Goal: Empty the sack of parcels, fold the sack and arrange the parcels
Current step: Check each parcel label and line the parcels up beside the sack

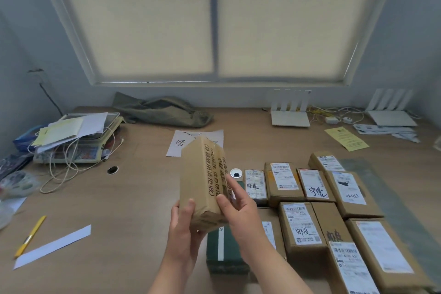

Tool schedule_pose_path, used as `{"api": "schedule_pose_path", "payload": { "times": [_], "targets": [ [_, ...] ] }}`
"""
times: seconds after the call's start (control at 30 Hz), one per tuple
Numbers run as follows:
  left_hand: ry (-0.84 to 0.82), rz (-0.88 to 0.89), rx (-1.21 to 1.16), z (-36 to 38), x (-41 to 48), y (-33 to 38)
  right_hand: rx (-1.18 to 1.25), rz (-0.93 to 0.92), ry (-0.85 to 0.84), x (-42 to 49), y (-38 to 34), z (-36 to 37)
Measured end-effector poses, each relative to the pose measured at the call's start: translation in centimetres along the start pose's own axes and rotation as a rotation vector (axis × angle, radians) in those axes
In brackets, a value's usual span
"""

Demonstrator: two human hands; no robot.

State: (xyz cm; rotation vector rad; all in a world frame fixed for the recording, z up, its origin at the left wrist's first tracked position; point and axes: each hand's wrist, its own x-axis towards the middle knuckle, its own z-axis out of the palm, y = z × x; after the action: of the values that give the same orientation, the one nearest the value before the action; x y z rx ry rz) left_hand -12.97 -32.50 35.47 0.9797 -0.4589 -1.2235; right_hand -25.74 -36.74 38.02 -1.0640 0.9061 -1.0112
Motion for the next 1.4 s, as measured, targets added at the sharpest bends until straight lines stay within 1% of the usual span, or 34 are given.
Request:
{"api": "schedule_pose_path", "payload": {
  "times": [0.13, 0.23, 0.33, 0.5, 0.6, 0.7, 0.83, 0.97, 1.13, 1.27, 1.4],
  "targets": [
    [-0.05, 0.017, -0.061, 0.3, -0.2, 0.9, -0.018, -0.007, -0.049, -0.4, -0.9, -0.3],
    [-0.074, 0.015, -0.047, 0.3, -0.2, 1.8, 0.049, 0.019, -0.073, -0.4, -1.3, 0.3],
    [-0.095, -0.013, 0.015, 0.0, 0.0, 3.0, 0.088, 0.022, -0.089, -0.2, -1.5, 0.9],
    [-0.136, -0.003, 0.206, 0.1, 1.0, 4.4, 0.061, -0.016, -0.024, 0.2, -1.4, 1.9],
    [-0.169, 0.01, 0.271, 0.3, 1.3, 4.8, 0.041, -0.021, 0.005, 0.4, -1.3, 2.3],
    [-0.155, -0.006, 0.236, -0.1, 1.9, 4.8, 0.044, -0.027, 0.026, 0.5, -1.3, 2.3],
    [-0.196, -0.041, 0.17, -0.4, 2.5, 4.9, 0.086, 0.001, 0.045, 0.0, -1.3, 1.9],
    [-0.138, -0.061, 0.127, -1.0, 2.9, 4.7, 0.082, 0.011, 0.035, -0.7, -0.9, 1.6],
    [-0.105, -0.067, 0.208, -0.7, 3.0, 4.7, 0.185, 0.026, 0.051, -0.7, -0.6, 1.6],
    [-0.144, -0.06, 0.213, 0.1, 2.6, 5.0, 0.233, 0.051, 0.028, -0.5, -0.5, 1.7],
    [-0.235, -0.028, 0.258, 0.7, 2.1, 5.3, 0.236, 0.056, 0.035, -0.4, -0.4, 1.7]
  ]
}}
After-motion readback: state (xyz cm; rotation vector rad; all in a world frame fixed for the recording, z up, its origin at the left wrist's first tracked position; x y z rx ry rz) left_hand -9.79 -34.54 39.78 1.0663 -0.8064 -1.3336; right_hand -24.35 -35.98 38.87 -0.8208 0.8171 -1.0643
